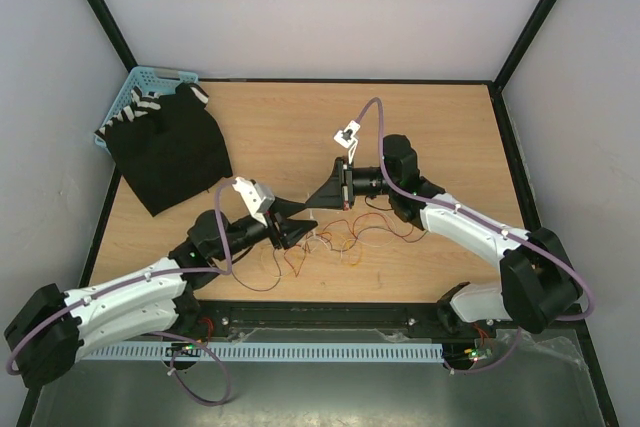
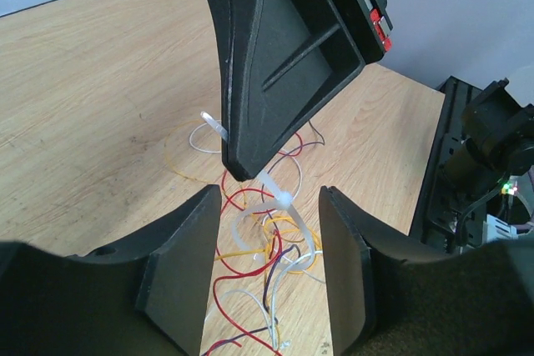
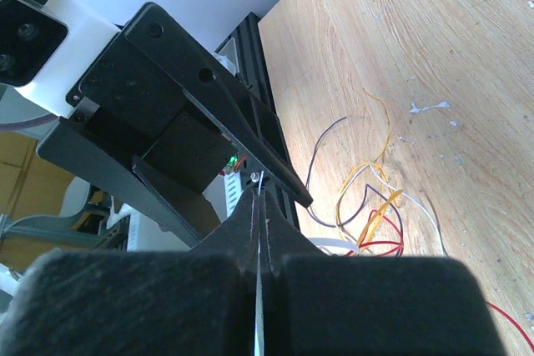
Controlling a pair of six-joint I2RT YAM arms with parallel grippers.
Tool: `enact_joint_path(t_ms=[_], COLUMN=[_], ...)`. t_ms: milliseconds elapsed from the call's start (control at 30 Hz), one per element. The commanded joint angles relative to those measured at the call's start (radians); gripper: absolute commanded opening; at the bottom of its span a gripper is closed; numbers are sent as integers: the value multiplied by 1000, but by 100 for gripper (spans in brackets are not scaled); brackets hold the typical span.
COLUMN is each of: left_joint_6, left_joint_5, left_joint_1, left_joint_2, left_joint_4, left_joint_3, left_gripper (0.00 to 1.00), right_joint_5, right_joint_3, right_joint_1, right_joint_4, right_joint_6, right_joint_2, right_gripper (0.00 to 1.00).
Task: Zip-tie the wires
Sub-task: Tie the cable at the center of the board.
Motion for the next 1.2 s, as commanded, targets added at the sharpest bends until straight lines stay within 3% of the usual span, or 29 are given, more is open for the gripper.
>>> enact_joint_path(t_ms=[0,333,600,667,867,1167], left_joint_6=[-35,-62,-53,-54,-56,-65], left_joint_5=[10,-18,-9,-1,29,58], left_joint_1=[5,5,4,5,6,7], left_joint_2=[20,23,34,39,53,97], left_joint_4=[68,131,133,134,137,164], left_joint_3=[41,38,34,31,20,8], left_gripper=[51,54,22,18,17,25], right_joint_5=[-15,-14,-7,1,26,30], right_joint_3=[-12,-15,-4,4,57,101], right_joint_1=[9,11,11,11,11,11], right_joint_4=[57,63,65,64,63,66], right_joint_6=[17,20,23,22,23,36], right_joint_2=[-25,-28,-28,-28,-19,-3], right_gripper=[0,0,0,0,0,0])
